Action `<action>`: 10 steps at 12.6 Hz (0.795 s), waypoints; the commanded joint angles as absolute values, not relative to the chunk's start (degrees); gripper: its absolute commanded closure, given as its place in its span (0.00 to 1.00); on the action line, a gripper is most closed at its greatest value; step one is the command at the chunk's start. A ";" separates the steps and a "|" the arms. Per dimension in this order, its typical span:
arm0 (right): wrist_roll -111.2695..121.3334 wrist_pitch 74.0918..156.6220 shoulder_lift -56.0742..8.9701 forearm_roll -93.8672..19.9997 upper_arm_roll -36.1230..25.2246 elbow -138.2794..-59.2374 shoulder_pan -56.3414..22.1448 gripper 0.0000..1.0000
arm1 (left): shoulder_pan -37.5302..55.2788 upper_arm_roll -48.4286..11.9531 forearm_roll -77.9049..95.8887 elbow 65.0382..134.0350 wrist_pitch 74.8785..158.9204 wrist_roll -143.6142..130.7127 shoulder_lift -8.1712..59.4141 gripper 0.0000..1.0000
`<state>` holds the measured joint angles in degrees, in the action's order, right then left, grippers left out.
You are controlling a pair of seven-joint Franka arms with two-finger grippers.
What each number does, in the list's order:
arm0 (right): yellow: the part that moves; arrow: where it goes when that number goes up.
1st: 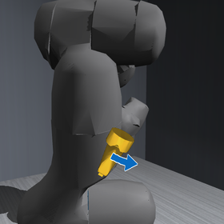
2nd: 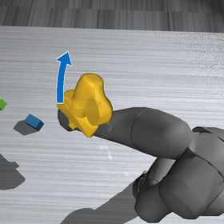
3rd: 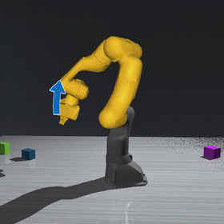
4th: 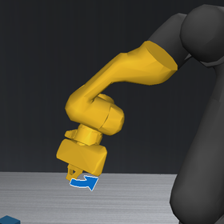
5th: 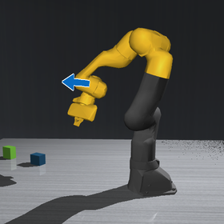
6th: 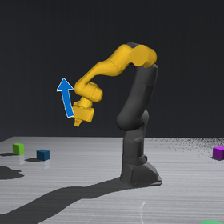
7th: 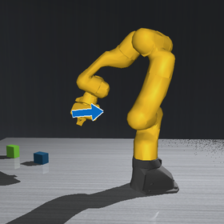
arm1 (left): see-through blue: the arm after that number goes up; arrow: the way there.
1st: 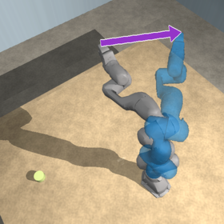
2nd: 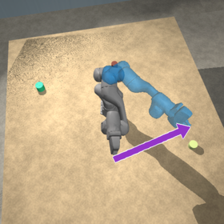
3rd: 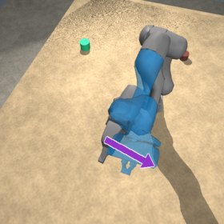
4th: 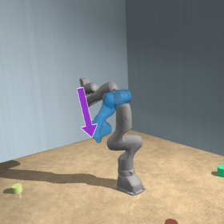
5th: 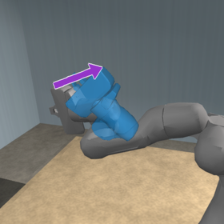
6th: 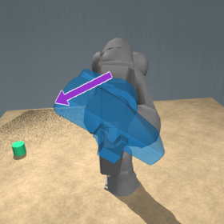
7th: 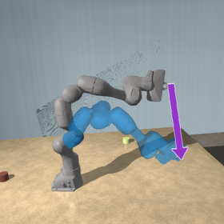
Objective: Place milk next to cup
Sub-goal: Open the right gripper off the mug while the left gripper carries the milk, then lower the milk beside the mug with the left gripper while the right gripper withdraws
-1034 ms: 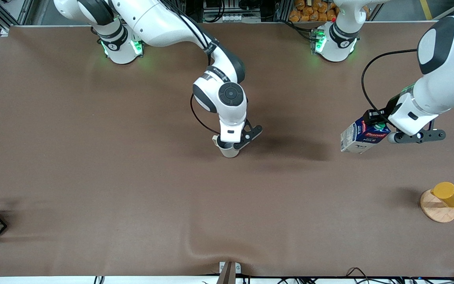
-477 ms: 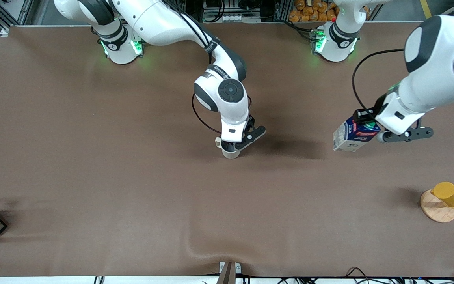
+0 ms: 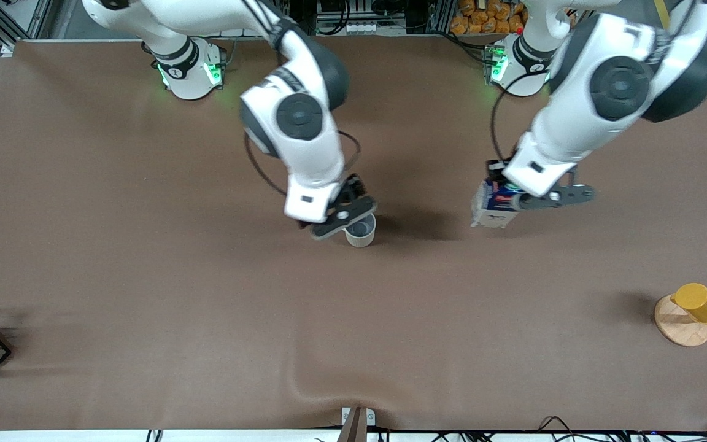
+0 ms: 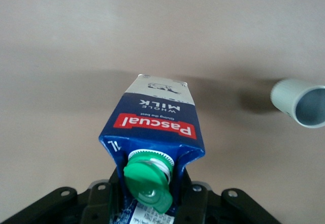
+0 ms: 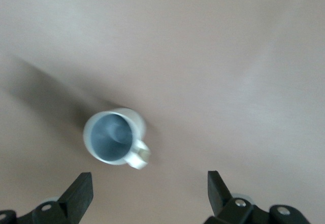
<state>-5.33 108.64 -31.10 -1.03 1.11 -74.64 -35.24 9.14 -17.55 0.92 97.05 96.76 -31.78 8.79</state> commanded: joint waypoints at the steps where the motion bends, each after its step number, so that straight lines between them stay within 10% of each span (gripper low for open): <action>1: 6.90 108.02 -26.99 -2.37 2.20 -79.88 -25.53 0.00 | 14.13 -17.14 1.49 94.39 96.68 -33.22 12.91 0.61; 10: 22.06 91.35 -15.49 -3.08 1.84 -80.68 1.47 0.00 | 28.64 -17.14 1.49 94.66 105.98 -50.08 20.91 0.61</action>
